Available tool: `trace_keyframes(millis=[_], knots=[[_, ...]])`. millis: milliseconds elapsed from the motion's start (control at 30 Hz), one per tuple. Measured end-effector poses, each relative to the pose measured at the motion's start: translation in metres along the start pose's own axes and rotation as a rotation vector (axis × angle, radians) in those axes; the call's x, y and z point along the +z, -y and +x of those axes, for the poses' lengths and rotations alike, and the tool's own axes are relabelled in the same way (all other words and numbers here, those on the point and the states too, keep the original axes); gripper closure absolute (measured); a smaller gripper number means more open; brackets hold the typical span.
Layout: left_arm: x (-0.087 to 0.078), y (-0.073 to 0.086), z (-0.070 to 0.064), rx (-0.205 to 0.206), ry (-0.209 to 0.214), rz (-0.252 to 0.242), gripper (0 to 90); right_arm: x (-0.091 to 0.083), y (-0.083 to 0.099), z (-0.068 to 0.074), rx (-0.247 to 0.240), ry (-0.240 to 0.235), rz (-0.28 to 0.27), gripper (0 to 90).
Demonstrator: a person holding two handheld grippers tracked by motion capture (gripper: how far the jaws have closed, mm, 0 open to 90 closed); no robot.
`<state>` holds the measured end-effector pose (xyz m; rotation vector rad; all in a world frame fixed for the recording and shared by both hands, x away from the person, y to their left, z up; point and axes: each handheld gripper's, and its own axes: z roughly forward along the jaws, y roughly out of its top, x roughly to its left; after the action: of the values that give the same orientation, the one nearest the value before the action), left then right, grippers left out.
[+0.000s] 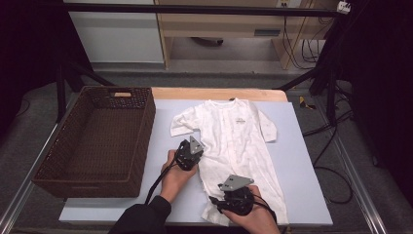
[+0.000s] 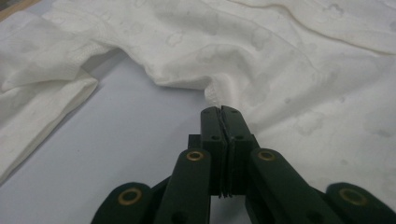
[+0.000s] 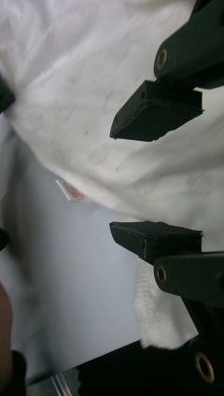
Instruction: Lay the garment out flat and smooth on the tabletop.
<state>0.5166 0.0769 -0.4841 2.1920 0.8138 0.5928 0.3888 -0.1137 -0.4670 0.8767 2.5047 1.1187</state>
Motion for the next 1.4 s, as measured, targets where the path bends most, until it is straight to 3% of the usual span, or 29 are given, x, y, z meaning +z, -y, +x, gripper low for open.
trace_keyframes(millis=[67, 167, 400, 433, 533, 600, 733, 833, 967, 1067, 1167, 1300, 1400], knots=[[-0.002, -0.001, 0.0, 0.003, -0.004, -0.005, 87.2, -0.01, 0.007, -0.006, 0.005, 0.032, 0.002, 46.1], [-0.005, -0.002, 0.002, -0.012, 0.001, -0.014, 86.6, -0.02, 0.015, -0.012, 0.029, 0.039, -0.015, 45.8], [-0.031, -0.002, -0.002, -0.016, -0.001, -0.058, 76.2, -0.016, 0.032, -0.011, 0.039, 0.042, 0.049, 41.6], [-0.034, -0.002, -0.002, -0.016, 0.001, -0.058, 73.1, -0.015, 0.033, -0.011, 0.028, 0.049, 0.042, 43.1], [-0.047, 0.003, -0.01, -0.034, 0.058, -0.08, 68.2, -0.016, 0.032, -0.011, 0.018, 0.065, 0.046, 55.8], [-0.056, 0.009, -0.019, -0.022, 0.095, -0.079, 66.6, -0.018, 0.033, -0.013, 0.011, 0.06, 0.041, 66.7], [-0.067, 0.024, -0.043, 0.01, 0.161, -0.059, 64.1, -0.019, 0.032, -0.017, 0.014, 0.056, 0.047, 77.8], [-0.068, 0.031, -0.053, 0.008, 0.194, -0.038, 60.0, -0.019, 0.032, -0.019, 0.02, 0.05, 0.044, 78.7], [-0.067, 0.034, -0.057, 0.033, 0.164, -0.025, 54.8, -0.019, 0.032, -0.02, 0.023, 0.046, 0.042, 79.0], [-0.065, 0.04, -0.056, 0.023, 0.163, -0.004, 58.1, -0.019, 0.032, -0.021, 0.031, 0.037, 0.037, 79.2], [-0.063, 0.043, -0.054, 0.004, 0.163, -0.013, 53.7, -0.018, 0.032, -0.023, 0.035, 0.037, 0.028, 79.5], [-0.062, 0.043, -0.054, -0.024, 0.225, -0.01, 54.6, -0.016, 0.029, -0.024, 0.046, 0.058, 0.02, 79.8], [-0.063, 0.044, -0.056, -0.013, 0.224, -0.012, 53.8, -0.014, 0.026, -0.024, 0.052, 0.069, 0.019, 79.8]])
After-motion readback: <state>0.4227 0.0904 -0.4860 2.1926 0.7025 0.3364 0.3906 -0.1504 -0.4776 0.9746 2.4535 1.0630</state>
